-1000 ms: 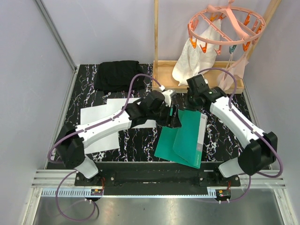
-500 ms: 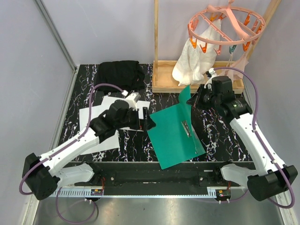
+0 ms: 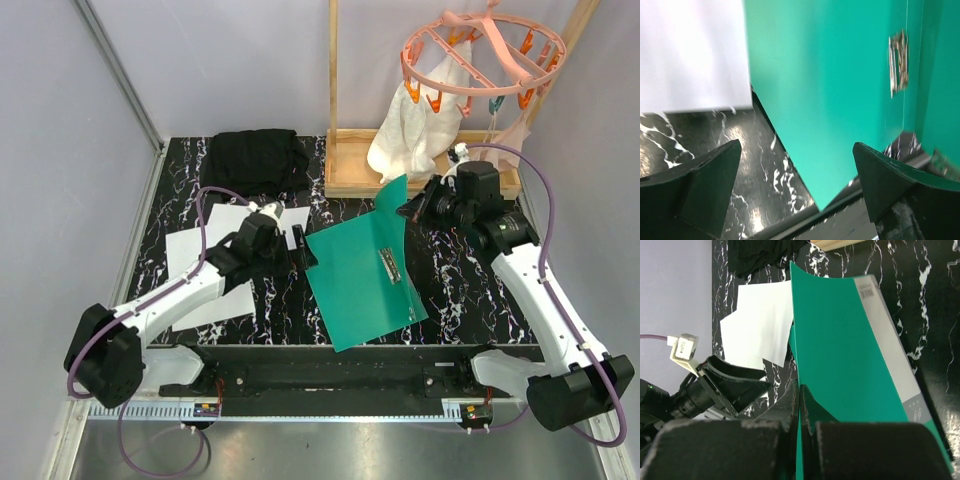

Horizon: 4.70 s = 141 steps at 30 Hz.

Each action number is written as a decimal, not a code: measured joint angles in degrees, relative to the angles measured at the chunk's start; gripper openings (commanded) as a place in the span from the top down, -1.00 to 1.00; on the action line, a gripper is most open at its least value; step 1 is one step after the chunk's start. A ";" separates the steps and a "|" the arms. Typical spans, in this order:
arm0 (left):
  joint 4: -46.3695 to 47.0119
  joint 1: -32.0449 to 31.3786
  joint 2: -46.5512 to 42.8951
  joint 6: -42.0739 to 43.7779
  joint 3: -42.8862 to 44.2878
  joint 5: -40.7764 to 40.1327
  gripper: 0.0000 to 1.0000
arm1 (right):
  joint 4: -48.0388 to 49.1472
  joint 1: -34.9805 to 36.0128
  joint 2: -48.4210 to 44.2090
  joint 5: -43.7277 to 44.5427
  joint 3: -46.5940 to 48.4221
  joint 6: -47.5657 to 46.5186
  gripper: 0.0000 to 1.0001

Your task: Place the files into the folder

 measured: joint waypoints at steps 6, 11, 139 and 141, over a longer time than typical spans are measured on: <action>4.37 3.39 1.38 -3.06 -0.02 1.01 -0.98 | 1.42 -0.04 -0.50 3.28 -3.02 7.58 1.00; 8.04 3.39 0.33 -3.13 -2.29 3.78 -0.98 | 1.46 -1.40 -0.42 4.31 -2.25 9.53 1.00; 18.99 6.38 -15.04 -0.94 3.23 -8.13 1.00 | -19.32 8.70 10.51 12.26 10.16 -6.56 -0.99; 24.46 3.08 -17.46 -1.33 -2.14 -13.60 1.00 | -18.21 9.70 9.03 12.63 6.21 -3.91 -0.99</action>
